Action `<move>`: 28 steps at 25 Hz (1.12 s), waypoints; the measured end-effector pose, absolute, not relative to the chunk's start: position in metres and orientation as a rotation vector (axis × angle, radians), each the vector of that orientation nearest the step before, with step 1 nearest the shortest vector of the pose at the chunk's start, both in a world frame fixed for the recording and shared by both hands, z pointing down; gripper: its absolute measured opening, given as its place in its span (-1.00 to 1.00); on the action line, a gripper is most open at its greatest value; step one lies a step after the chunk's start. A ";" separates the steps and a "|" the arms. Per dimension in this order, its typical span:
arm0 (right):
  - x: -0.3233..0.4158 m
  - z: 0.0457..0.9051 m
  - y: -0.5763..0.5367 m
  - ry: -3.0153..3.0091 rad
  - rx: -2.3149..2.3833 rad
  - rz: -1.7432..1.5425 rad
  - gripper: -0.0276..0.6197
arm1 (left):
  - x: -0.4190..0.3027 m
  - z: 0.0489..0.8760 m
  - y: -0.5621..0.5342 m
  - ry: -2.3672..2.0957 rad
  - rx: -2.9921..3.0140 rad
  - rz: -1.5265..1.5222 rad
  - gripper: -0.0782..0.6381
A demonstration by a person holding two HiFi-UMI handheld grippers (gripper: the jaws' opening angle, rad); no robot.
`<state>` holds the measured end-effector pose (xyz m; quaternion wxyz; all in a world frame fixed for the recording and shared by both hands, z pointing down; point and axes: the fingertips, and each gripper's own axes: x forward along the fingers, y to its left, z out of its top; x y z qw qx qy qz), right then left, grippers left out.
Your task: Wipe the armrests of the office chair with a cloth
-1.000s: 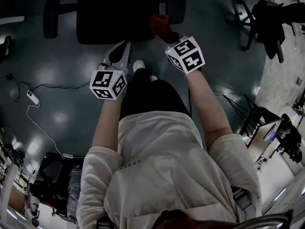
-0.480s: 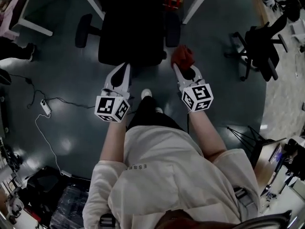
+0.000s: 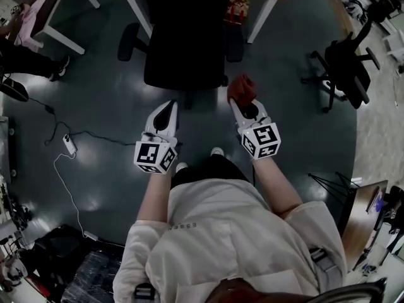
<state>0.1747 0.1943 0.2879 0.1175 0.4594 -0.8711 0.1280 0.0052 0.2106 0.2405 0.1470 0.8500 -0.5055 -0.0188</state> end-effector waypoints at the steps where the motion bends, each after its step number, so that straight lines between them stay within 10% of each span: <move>1: 0.168 0.286 0.204 -2.548 1.343 0.370 -0.75 | 0.000 0.241 0.219 -1.439 2.448 -0.058 -0.74; 28: 0.028 0.245 0.473 -2.447 1.646 0.291 -0.75 | -0.158 0.208 0.451 -1.266 2.570 -0.104 -0.74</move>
